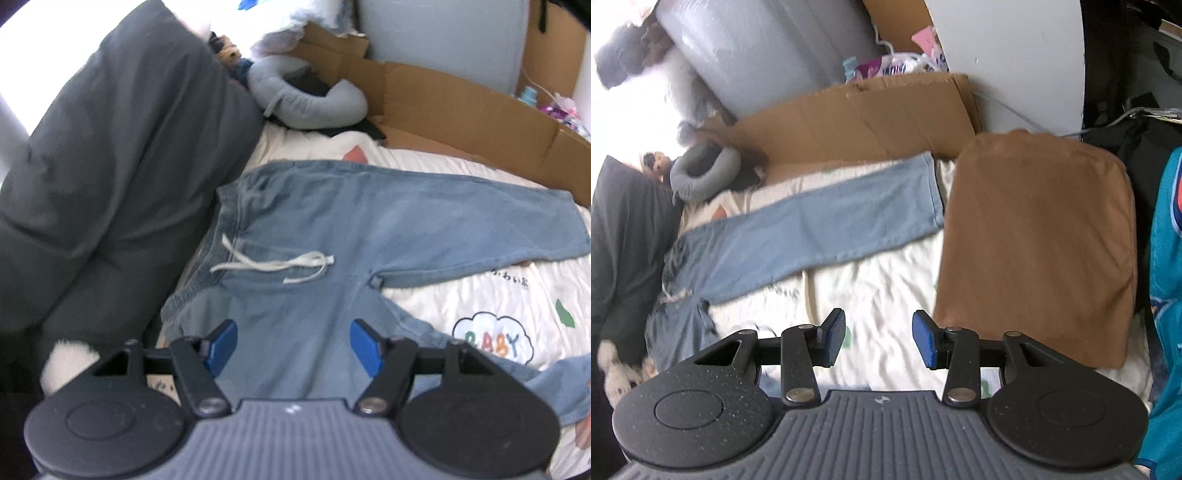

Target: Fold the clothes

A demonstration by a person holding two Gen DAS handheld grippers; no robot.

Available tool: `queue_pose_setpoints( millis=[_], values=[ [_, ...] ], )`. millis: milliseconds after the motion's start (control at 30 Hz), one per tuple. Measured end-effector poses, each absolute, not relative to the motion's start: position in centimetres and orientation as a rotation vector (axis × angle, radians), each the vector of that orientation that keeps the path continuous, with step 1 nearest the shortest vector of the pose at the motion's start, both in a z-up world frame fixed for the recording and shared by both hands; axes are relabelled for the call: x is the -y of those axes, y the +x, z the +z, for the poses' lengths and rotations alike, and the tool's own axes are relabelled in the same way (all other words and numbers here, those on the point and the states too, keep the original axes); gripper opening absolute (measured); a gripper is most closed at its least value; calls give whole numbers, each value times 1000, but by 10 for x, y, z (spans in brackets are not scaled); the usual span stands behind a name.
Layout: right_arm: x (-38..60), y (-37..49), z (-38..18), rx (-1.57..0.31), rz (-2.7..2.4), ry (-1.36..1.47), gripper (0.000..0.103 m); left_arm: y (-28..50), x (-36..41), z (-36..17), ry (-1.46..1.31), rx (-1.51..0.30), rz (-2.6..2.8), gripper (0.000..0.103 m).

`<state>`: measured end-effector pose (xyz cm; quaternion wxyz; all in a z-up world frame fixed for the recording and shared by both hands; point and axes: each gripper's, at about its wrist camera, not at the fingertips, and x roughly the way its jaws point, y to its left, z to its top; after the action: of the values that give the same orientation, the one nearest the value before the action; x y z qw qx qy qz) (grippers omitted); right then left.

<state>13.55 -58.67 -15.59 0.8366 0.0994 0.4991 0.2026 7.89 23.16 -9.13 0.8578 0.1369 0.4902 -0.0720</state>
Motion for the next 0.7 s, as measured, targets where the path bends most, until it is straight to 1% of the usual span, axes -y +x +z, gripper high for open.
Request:
queue_pose_setpoints(
  millis=[333,700],
  values=[
    [575,86,-225,-1123,478,149,47,54,-264,-137,228,-1063,-102,70],
    [517,51,-312,-1154,504,139,47,25,-283,-216,129,-1130,-60,70]
  ],
)
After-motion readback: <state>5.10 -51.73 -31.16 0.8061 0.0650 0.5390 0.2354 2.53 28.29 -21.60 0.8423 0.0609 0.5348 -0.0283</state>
